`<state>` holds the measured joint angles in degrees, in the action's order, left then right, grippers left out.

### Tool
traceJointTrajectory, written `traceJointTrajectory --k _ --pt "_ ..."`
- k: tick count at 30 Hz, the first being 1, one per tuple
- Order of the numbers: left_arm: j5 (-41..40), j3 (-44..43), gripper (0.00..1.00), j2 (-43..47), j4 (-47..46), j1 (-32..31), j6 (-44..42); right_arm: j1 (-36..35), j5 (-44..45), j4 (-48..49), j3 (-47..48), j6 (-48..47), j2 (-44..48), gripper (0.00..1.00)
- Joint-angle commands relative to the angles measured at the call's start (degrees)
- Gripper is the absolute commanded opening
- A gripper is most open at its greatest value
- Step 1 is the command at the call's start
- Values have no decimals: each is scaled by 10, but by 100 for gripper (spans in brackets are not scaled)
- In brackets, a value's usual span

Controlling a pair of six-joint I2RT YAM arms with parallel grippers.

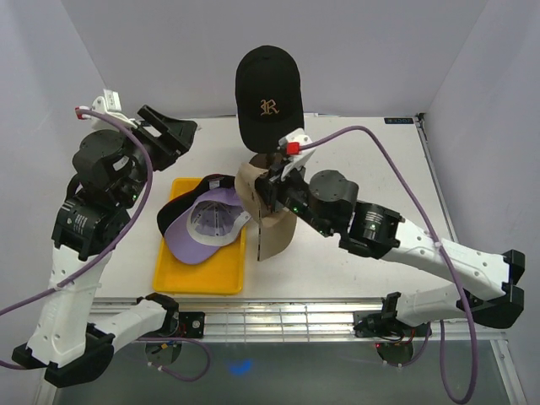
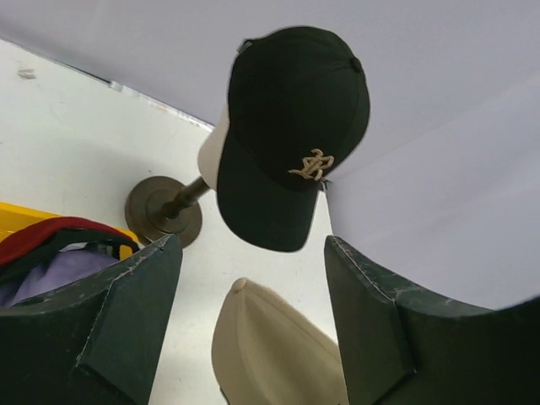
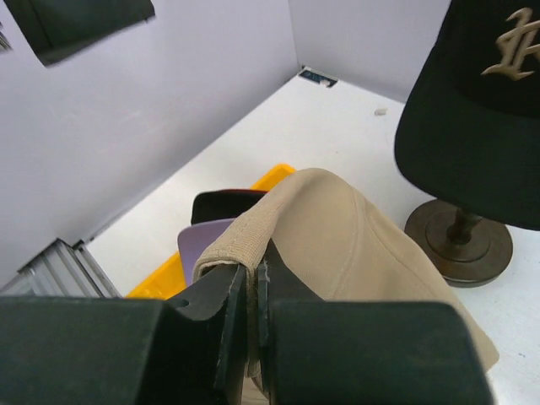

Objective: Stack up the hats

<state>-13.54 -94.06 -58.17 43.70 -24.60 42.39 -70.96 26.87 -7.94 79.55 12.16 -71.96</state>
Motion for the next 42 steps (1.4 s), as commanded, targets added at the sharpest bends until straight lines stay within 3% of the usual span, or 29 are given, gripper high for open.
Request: traceJointTrajectory --k 1,5,9,16,19,27,37,42 --pt "100 9 79 -5 -31 1 -10 -2 45 68 -13 -9 65 8" --pt "292 112 80 22 -166 1 12 -1 67 72 -16 -13 110 8" --pt "386 250 82 55 -315 1 74 -1 78 73 21 -28 128 8" --pt "468 319 89 71 -507 1 137 -1 53 58 130 -30 117 8" --pt "507 328 92 73 -549 1 136 -2 56 34 167 -39 89 8" --pt "571 300 93 93 -566 0 57 -2 119 1 226 -81 44 8" --pt "550 217 91 98 -379 0 -93 -1 143 -17 255 -100 7 8" --pt "551 187 89 83 -333 0 -136 -1 146 -26 259 -96 2 8"
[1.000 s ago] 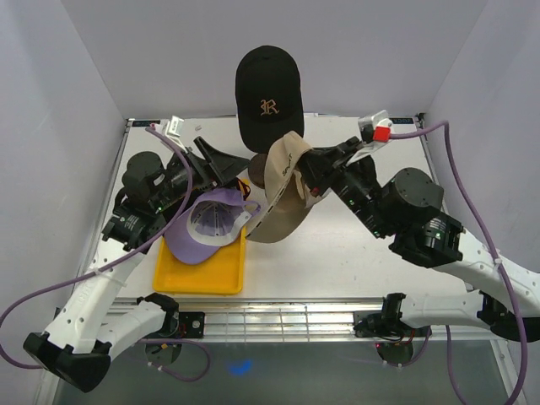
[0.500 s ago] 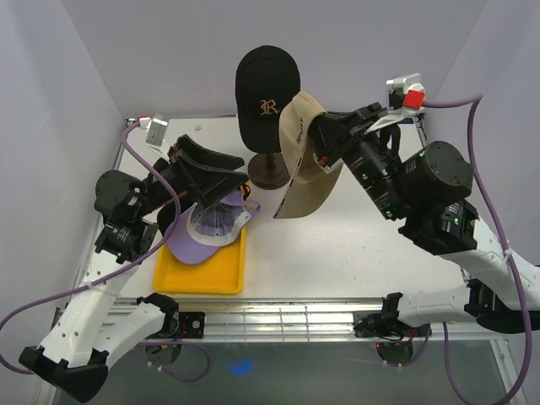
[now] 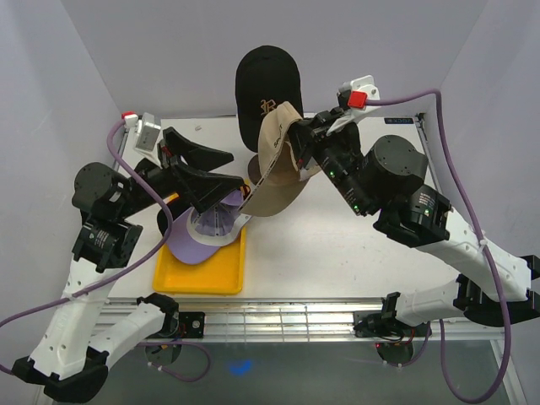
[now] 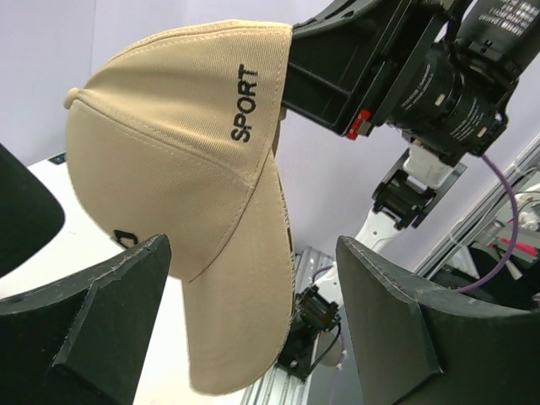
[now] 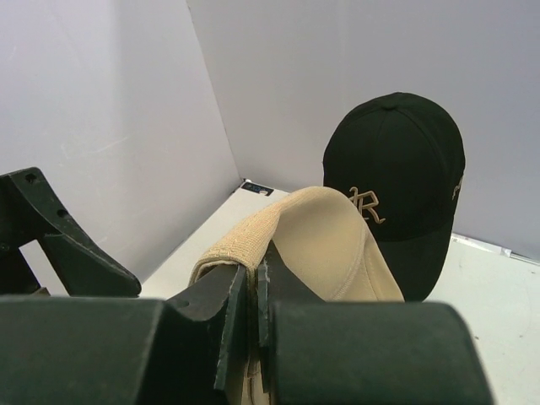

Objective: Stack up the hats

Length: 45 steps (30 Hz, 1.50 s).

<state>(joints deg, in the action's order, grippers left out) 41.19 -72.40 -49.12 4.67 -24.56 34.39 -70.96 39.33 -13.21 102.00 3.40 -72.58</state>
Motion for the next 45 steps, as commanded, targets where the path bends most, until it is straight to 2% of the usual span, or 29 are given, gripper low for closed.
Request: traceJointTrajectory --k 1,7,16,20,22,23,25,27,28,29,31,32,37,41,45 --pt "6 -40 89 -9 70 -1 -62 -1 22 24 34 -8 9 8" --pt "-20 -108 88 -43 153 -1 -125 -1 27 1 43 -3 2 8" --pt "-48 -173 88 -98 196 -3 -169 -1 56 -19 37 -8 3 8" --pt "-72 -207 88 -130 213 -32 -186 -1 75 -28 34 -13 11 8" --pt "-122 -216 87 -135 217 -58 -201 -1 87 -33 28 -15 15 8" --pt "-145 -221 87 -142 218 -92 -207 -2 92 -35 25 -15 20 8" --pt "-234 -244 86 -157 233 -134 -220 -1 104 -38 15 -16 26 8" --pt "-324 -263 84 -189 242 -243 -252 -1 114 -39 8 -18 36 8" --pt "-440 -269 84 -193 233 -291 -266 -1 116 -40 5 -17 39 8" --pt "-489 -272 84 -199 223 -371 -294 -1 117 -39 -2 -16 47 8" --pt "-607 -281 84 -206 206 -426 -313 -1 119 -44 -5 -15 54 8" --pt "-634 -292 85 -210 206 -453 -321 -2 120 -53 -2 -11 59 8" --pt "-753 -290 82 -218 208 -529 -361 -1 127 -69 -5 -15 72 8" --pt "-926 -285 80 -246 207 -629 -409 -1 129 -72 -7 -18 81 8" --pt "-973 -306 80 -282 202 -661 -446 -1 123 -75 -11 -16 85 8"
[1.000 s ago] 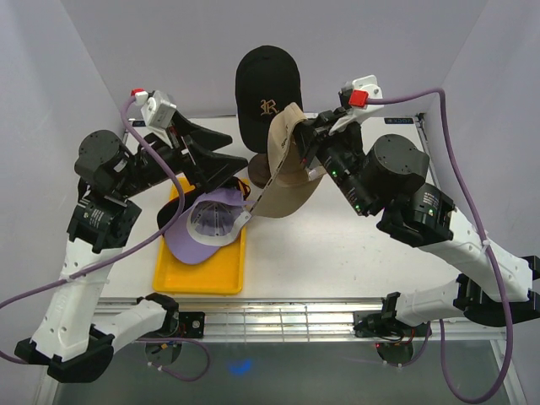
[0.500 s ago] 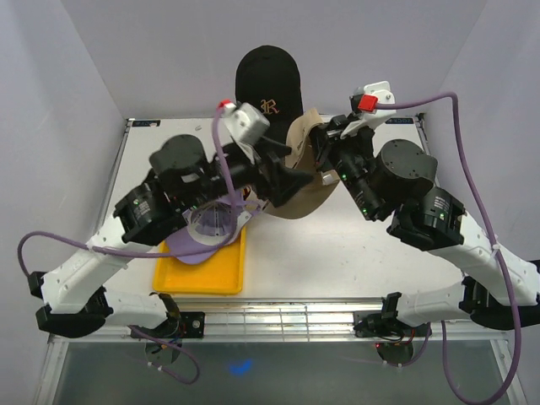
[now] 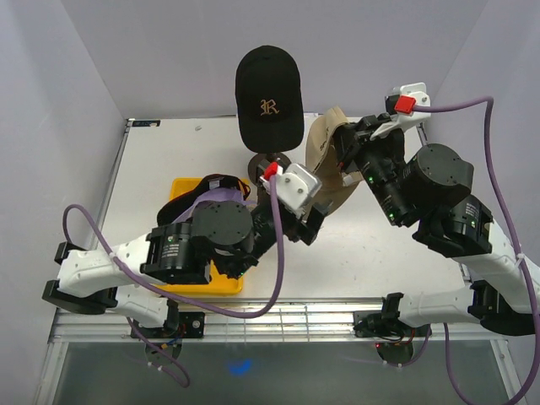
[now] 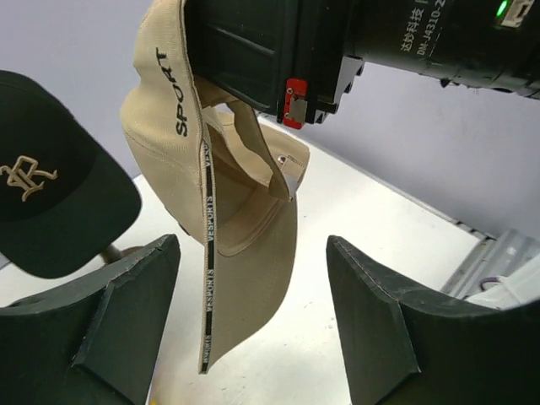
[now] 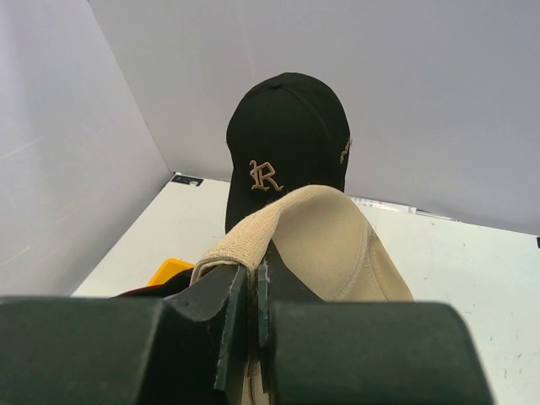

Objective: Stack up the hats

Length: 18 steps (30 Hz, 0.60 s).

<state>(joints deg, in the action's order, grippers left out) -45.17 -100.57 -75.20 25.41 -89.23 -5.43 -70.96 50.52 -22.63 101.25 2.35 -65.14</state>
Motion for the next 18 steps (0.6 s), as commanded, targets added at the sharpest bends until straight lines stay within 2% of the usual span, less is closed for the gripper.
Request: traceJointTrajectory --k 1,11,15,18 --pt "-117 -29 80 -27 -6 -16 -56 -2 10 19 -6 -4 11 8" --pt "-171 -53 78 -45 -9 -16 -91 -1 0 6 11 -4 5 8" --pt "-150 -62 77 -38 15 -16 -83 -1 1 4 10 -4 6 8" --pt "-94 -112 70 -57 102 -4 -29 -1 0 7 8 -3 8 8"
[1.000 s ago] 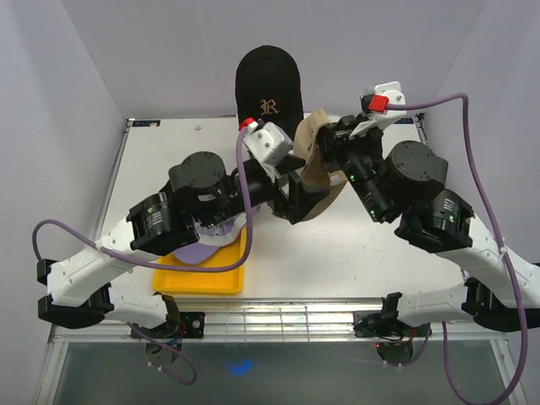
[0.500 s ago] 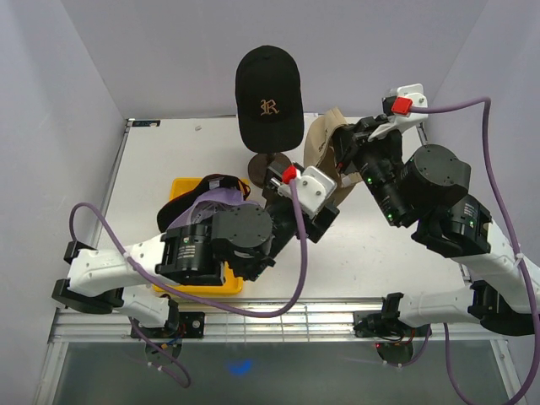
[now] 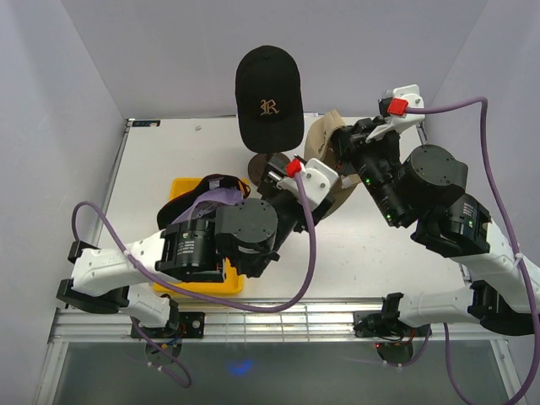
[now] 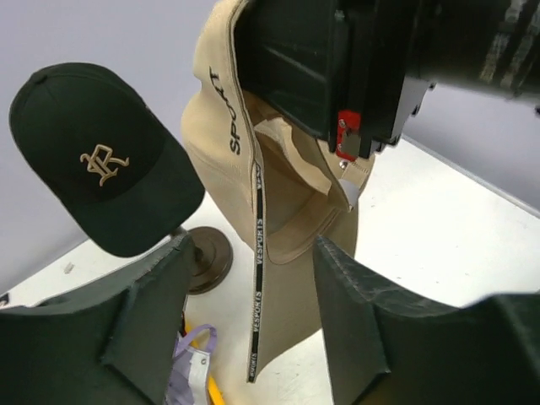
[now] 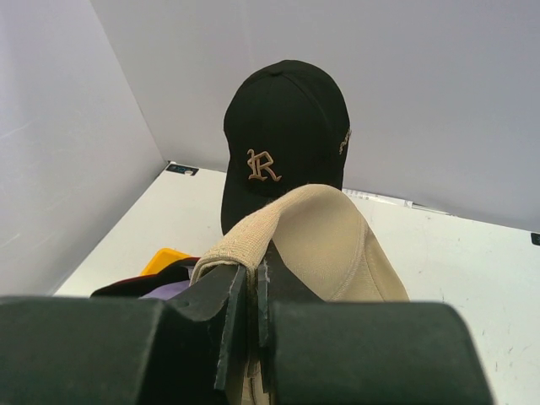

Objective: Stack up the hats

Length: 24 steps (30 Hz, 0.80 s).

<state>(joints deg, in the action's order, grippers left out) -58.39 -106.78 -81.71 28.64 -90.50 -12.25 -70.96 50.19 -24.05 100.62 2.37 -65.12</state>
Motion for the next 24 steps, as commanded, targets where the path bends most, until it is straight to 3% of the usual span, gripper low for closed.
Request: traceJointTrajectory --k 1,2,5,8,16,24 --pt "61 -66 67 -6 95 29 57 -1 3 20 14 -3 9 8" --pt "100 -88 61 -13 133 43 72 -1 3 20 15 -4 9 8" --pt "200 -113 61 -33 191 99 117 -1 3 20 18 -6 8 8" --pt "238 -112 60 -37 191 117 120 -1 4 20 19 -10 6 8" --pt "266 -137 54 -61 215 130 136 -1 5 21 19 -11 10 8" --pt "276 -136 27 -62 222 132 136 -1 17 22 11 -18 11 8"
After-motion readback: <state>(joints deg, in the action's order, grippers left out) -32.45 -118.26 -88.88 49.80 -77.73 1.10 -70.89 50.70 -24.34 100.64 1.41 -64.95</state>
